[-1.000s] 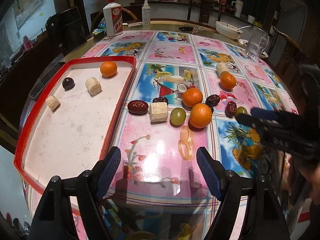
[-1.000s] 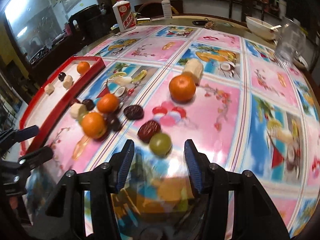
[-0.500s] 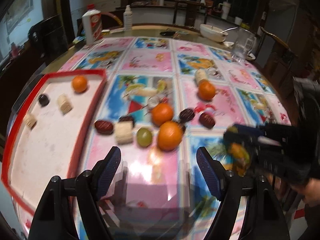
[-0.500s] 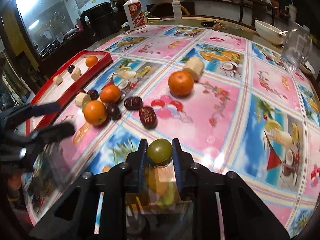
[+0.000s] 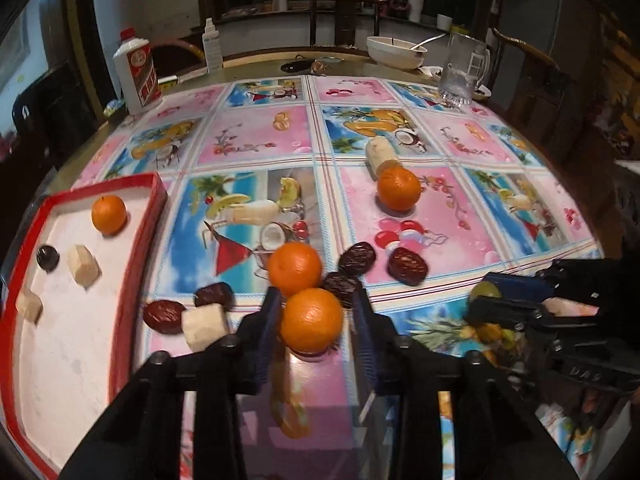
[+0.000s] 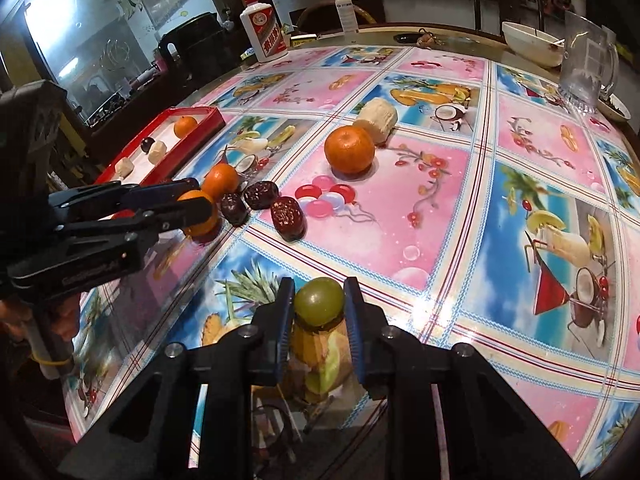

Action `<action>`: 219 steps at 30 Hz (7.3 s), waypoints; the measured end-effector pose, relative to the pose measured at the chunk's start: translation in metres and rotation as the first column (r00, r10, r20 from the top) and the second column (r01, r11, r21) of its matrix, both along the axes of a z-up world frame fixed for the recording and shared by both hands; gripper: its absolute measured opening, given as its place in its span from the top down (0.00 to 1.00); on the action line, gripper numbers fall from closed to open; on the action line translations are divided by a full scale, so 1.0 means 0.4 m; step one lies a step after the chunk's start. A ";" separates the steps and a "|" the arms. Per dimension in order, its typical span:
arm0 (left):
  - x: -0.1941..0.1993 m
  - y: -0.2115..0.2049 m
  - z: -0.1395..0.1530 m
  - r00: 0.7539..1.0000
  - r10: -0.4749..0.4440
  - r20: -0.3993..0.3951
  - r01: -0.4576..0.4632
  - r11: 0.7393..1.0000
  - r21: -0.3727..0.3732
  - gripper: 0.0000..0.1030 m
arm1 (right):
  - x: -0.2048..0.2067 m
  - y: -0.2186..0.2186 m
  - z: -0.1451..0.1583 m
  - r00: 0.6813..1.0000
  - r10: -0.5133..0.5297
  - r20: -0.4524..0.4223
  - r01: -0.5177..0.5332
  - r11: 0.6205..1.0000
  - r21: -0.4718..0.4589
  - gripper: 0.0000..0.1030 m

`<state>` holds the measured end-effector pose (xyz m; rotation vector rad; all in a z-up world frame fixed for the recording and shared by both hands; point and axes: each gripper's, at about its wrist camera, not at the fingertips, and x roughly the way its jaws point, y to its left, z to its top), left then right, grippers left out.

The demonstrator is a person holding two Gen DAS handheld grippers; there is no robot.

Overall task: Organize fruits
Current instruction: 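Lift the green grape and orange and carry them toward the white tray, then lower the grape and orange into the tray and open both tools, then grasp a dark red date with the right tool while the left tool grasps a pale cube, then carry the date and pale cube over the white tray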

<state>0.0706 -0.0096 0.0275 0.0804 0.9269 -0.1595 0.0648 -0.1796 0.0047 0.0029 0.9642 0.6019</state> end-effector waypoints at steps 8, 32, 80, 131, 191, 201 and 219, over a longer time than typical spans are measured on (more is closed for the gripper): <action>-0.016 0.001 0.000 0.999 -0.048 0.014 0.048 0.999 0.006 0.61 | 0.001 0.002 -0.001 1.000 -0.019 -0.005 0.019 1.000 -0.006 0.74; -0.174 0.003 0.013 0.998 -0.055 0.026 0.058 0.994 -0.088 0.68 | -0.135 -0.012 0.014 0.997 -0.068 0.033 0.070 0.996 -0.063 0.74; -0.154 0.637 0.059 0.929 0.361 0.088 -0.353 0.931 -0.090 0.68 | -0.012 0.797 0.106 0.959 0.272 0.086 -0.266 0.961 -0.074 0.74; -0.198 0.599 0.074 0.908 0.394 0.142 -0.396 0.918 -0.011 0.24 | -0.025 0.715 0.113 0.975 0.186 0.125 -0.155 0.962 -0.224 0.49; -0.044 0.201 -0.033 0.963 0.265 -0.044 -0.268 0.952 -0.147 0.75 | 0.038 0.151 0.015 0.996 0.023 0.088 -0.011 0.990 -0.138 0.77; -0.156 0.140 -0.014 0.987 0.154 -0.045 -0.160 0.972 -0.173 0.75 | -0.079 0.108 0.041 0.998 -0.005 0.070 0.013 0.993 -0.118 0.77; -0.232 0.225 0.078 0.988 0.154 0.024 -0.145 0.966 -0.216 0.75 | -0.145 0.305 0.086 0.993 0.095 0.070 -0.086 0.989 -0.118 0.77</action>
